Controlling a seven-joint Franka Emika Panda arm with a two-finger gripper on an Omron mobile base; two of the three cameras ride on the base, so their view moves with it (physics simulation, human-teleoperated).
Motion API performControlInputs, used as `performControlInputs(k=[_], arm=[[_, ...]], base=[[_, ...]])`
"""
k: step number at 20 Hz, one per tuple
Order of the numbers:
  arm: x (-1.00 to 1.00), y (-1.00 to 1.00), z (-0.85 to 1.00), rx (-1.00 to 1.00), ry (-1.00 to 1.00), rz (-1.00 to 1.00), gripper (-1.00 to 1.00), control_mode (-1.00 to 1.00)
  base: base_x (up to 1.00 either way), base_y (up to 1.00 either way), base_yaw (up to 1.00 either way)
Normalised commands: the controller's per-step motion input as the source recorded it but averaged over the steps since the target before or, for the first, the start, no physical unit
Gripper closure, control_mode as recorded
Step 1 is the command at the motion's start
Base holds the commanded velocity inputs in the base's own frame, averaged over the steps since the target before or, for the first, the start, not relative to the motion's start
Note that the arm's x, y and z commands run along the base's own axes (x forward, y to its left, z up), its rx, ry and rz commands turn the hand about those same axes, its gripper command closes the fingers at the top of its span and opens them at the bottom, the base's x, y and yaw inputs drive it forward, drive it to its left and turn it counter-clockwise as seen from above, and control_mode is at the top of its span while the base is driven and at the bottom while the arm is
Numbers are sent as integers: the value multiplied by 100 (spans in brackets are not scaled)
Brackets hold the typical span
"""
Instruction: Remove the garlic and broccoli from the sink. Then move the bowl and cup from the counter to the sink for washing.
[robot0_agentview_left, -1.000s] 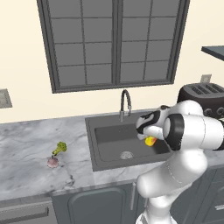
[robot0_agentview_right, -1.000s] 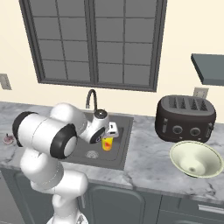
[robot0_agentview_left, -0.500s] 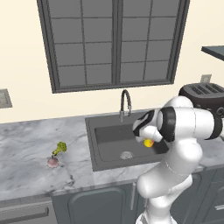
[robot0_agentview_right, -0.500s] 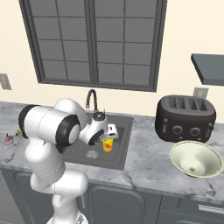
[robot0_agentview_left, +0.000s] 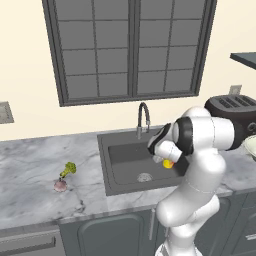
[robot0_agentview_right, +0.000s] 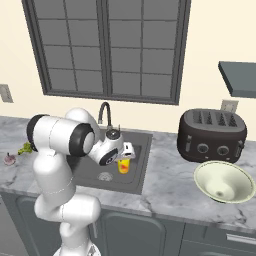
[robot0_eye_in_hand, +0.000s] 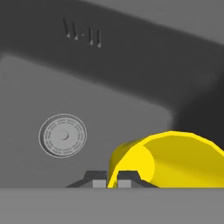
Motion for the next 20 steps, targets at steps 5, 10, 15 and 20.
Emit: performControlInputs(k=[5, 10, 15, 20], arm=[[14, 0, -17, 0, 0, 0, 100, -100], [13, 0, -16, 0, 0, 0, 100, -100], [14, -2, -17, 0, -1, 0, 100, -100], [17, -5, -16, 0, 0, 0, 100, -100]], base=[[0, 0, 0], [0, 0, 0], [0, 0, 0], [0, 0, 0]])
